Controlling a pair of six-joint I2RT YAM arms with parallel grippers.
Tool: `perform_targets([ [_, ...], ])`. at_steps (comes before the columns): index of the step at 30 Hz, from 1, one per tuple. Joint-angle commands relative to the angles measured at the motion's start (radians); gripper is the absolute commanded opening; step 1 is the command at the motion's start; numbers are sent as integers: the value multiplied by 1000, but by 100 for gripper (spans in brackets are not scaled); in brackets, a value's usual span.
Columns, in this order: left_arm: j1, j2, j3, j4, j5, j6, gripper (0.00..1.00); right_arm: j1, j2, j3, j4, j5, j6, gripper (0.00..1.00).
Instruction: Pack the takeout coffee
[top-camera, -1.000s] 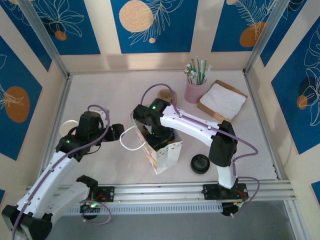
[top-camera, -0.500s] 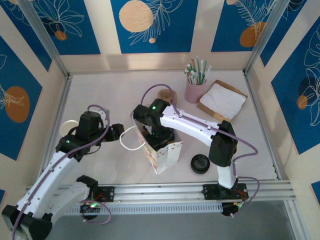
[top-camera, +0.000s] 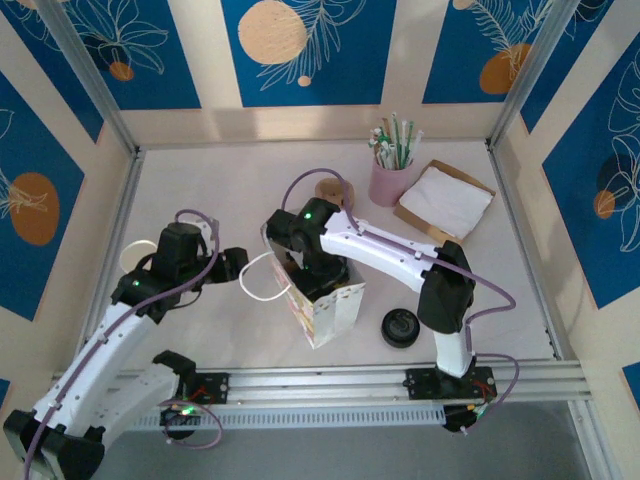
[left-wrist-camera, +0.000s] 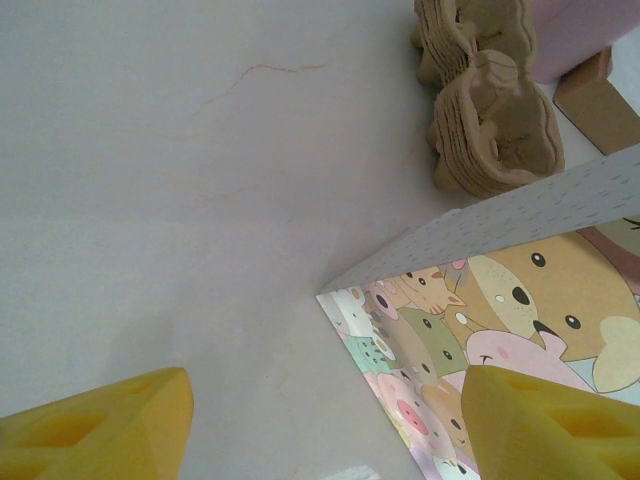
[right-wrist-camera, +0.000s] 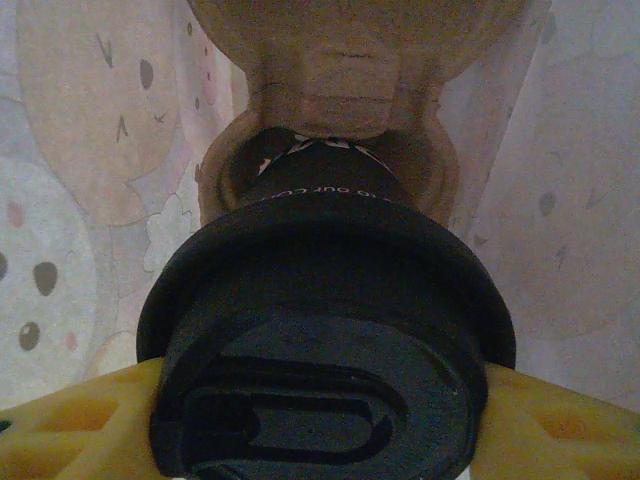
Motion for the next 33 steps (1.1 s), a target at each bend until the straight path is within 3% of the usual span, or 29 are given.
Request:
perform_targets([
  [1,6,-9,32,-15,8,9,71,-3,-6,-20,-10,-26,-10,63],
  [33,5,-13,36,-21,4,12,71,-12,14,-46,8,-35,-14,63],
])
